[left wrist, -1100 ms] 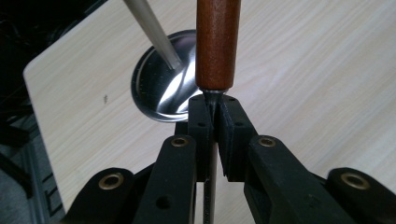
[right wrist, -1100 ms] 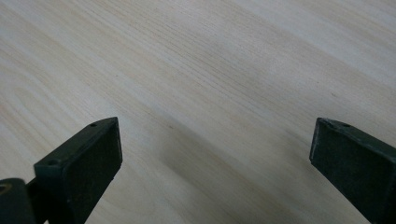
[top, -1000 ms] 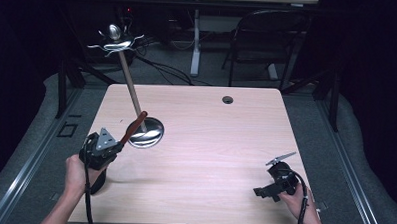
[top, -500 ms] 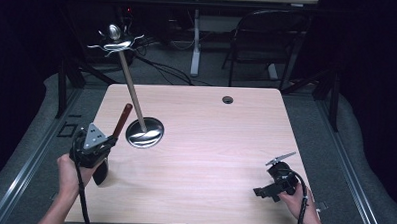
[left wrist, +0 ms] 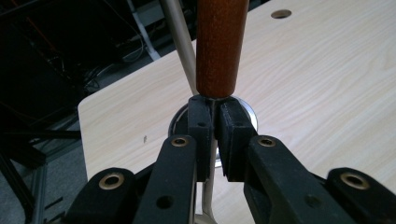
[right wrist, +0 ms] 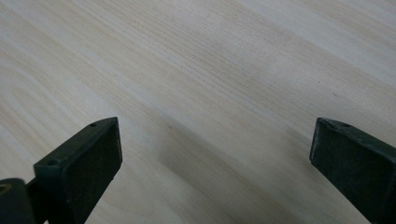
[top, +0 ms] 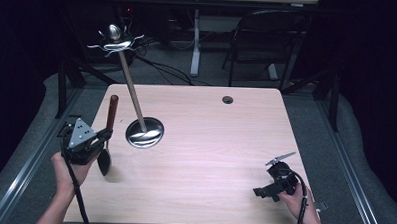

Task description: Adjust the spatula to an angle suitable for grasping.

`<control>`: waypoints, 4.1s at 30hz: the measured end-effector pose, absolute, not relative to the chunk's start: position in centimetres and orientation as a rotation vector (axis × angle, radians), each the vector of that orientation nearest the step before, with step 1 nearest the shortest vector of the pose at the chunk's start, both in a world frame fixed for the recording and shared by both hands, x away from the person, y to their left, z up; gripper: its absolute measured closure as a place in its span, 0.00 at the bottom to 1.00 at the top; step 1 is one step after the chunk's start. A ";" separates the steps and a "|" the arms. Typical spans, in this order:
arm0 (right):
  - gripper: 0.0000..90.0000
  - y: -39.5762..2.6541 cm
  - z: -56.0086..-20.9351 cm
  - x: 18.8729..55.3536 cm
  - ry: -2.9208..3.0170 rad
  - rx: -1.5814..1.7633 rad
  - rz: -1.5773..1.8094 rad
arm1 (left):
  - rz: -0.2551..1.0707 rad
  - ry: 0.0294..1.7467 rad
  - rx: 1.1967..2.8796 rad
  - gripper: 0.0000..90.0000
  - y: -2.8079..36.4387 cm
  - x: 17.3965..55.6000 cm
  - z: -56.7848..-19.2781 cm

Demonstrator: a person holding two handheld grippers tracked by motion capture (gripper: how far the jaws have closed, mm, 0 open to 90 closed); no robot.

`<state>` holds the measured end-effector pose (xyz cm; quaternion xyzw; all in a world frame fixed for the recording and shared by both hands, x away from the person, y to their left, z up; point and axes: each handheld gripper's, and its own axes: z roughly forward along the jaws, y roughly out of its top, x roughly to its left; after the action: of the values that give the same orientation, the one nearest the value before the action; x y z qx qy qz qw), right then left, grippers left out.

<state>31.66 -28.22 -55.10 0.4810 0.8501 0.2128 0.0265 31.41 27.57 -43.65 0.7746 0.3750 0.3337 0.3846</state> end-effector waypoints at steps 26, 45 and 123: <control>0.02 -28.2 -55.2 31.8 2.609 1.494 0.647 | 0.923 1.023 1.814 0.94 28.2 32.1 -41.9; 0.02 -28.2 -55.2 31.9 2.623 1.478 0.629 | 0.966 1.055 1.742 0.94 27.1 32.9 -40.2; 0.02 -27.9 -55.2 31.7 2.629 1.461 0.633 | 1.038 1.038 1.696 0.80 24.1 36.9 -38.4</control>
<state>31.72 -27.94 -55.17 0.4751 0.8548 0.2059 0.0337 36.94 24.09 -38.39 0.6812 0.4167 0.4169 0.4342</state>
